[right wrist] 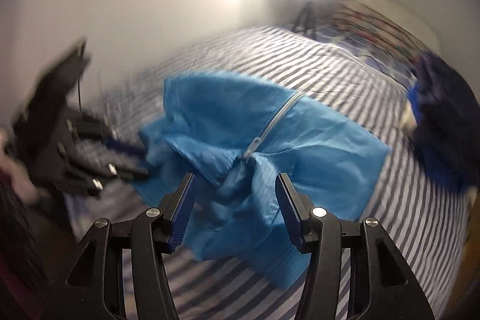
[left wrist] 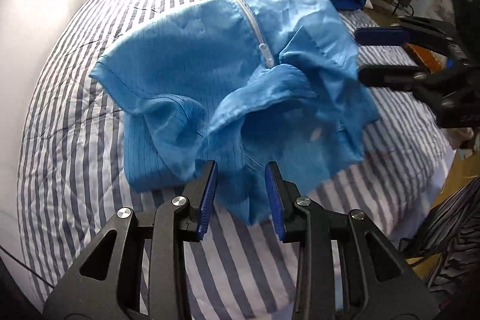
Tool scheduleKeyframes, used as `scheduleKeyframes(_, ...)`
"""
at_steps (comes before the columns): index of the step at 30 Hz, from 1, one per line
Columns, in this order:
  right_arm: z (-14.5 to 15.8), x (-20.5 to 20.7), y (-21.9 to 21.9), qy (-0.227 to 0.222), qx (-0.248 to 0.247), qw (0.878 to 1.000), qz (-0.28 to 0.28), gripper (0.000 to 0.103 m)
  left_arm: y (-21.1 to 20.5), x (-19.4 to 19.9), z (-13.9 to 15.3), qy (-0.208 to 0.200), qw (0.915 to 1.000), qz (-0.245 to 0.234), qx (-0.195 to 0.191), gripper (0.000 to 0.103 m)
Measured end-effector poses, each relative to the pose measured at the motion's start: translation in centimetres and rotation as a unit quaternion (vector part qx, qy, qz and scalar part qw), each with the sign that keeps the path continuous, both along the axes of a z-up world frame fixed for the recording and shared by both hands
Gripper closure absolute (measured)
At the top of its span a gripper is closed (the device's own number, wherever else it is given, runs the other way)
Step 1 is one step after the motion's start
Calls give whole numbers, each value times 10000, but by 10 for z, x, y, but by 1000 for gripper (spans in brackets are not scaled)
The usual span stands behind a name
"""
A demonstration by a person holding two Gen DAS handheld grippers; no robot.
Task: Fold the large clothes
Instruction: 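Grasp the folded jacket again with both tools and lift it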
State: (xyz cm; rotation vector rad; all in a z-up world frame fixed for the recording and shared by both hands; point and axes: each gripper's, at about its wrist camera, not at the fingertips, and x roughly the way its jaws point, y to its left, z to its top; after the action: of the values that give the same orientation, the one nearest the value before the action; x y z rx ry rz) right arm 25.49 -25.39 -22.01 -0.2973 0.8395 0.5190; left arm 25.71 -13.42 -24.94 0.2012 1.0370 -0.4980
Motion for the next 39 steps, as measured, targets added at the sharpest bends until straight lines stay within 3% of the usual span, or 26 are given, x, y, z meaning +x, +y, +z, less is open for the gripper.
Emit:
scheduleKeyframes(3,-18,13,11,61,-173,9992,367,50,-1,5,-6,-41,9999,-79,129,72)
scheduleKeyframes(4,-22,13,18,-16,-330,9979,559,50,-2,7,-7,-52,9998,-92,142,75)
scheduleKeyframes(6,-29,12,29,-136,-561,9944,887,50,0,12,-9,-85,9998,-79,182,92)
scheduleKeyframes(10,-38,17,36,-239,-668,9907,1158,50,7,20,-8,93,9999,-12,-76,100)
scheduleKeyframes(13,-38,26,38,-283,-544,9906,1222,58,10,21,-9,170,9997,-2,-195,102)
scheduleKeyframes(15,-34,36,38,-92,-211,9926,1195,72,11,22,-10,223,9994,24,-247,102)
scheduleKeyframes(17,-33,44,40,81,-2,9928,1193,80,11,22,-9,226,9994,25,-266,103)
scheduleKeyframes(21,-37,59,50,359,256,9918,1202,80,7,18,-4,103,9997,-114,-205,103)
scheduleKeyframes(25,-59,89,54,749,-87,9961,448,80,7,16,-6,147,9994,-219,-215,103)
scheduleKeyframes(30,-53,99,40,1046,348,9939,-103,80,12,15,-1,134,9993,-197,-292,103)
scheduleKeyframes(33,-33,91,11,1094,926,9880,-580,80,22,18,11,187,9980,-98,-599,103)
scheduleKeyframes(35,-21,75,-12,1019,1000,9842,-1044,80,41,25,21,282,9937,157,-1071,103)
scheduleKeyframes(37,-13,55,-34,979,1101,9795,-1376,80,65,36,30,343,9866,583,-1482,97)
scheduleKeyframes(38,-10,47,-44,991,1187,9760,-1531,78,79,42,34,372,9814,830,-1690,87)
scheduleKeyframes(39,-10,33,-60,1094,1389,9687,-1745,70,92,48,36,417,9752,1062,-1897,73)
